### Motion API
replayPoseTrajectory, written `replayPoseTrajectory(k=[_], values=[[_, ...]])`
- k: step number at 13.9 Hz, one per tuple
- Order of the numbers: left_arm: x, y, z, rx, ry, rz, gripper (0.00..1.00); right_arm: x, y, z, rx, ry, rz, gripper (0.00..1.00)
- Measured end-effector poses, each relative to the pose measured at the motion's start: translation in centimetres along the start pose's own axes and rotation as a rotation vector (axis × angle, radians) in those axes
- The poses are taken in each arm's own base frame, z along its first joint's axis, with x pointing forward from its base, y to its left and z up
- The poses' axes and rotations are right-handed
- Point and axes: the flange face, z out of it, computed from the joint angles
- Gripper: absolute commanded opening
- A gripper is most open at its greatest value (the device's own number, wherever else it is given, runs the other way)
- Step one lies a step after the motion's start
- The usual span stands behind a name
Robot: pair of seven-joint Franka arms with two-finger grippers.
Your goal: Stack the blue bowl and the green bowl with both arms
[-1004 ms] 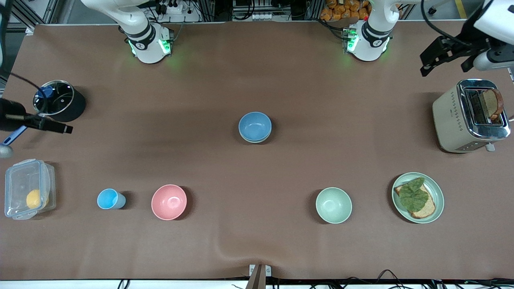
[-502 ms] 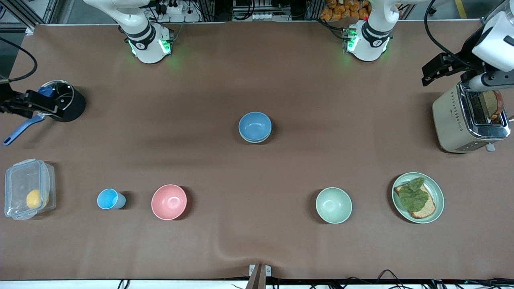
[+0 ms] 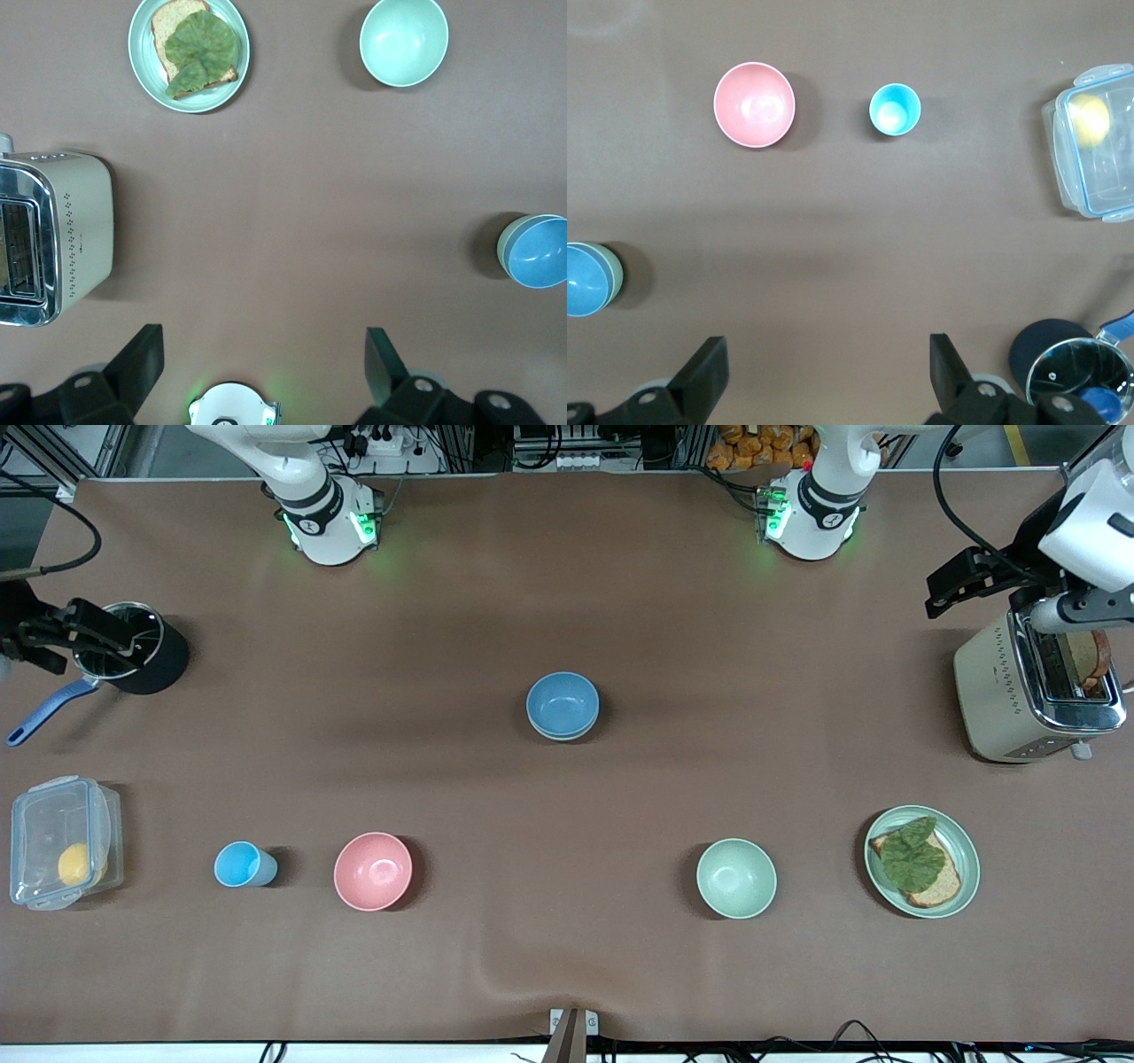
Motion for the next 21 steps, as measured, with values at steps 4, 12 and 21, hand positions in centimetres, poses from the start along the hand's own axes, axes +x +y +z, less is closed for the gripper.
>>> replayPoseTrajectory(k=[4,12,21], values=[[1.5,0.1,1.6,0.001,-0.019,-0.002,1.00,-0.1,-0.1,-0.1,-0.019,0.001,-0.005,1.00],[2.1,-0.3,1.2,0.008,0.030,-0.011,1.00,-0.1,-1.2,0.0,-0.056,-0.005,-0.030,1.00],[2.2,-0.3,1.1,0.014,0.041,0.085,1.00,-0.1,-0.8,0.0,-0.056,-0.007,-0.022,1.00]])
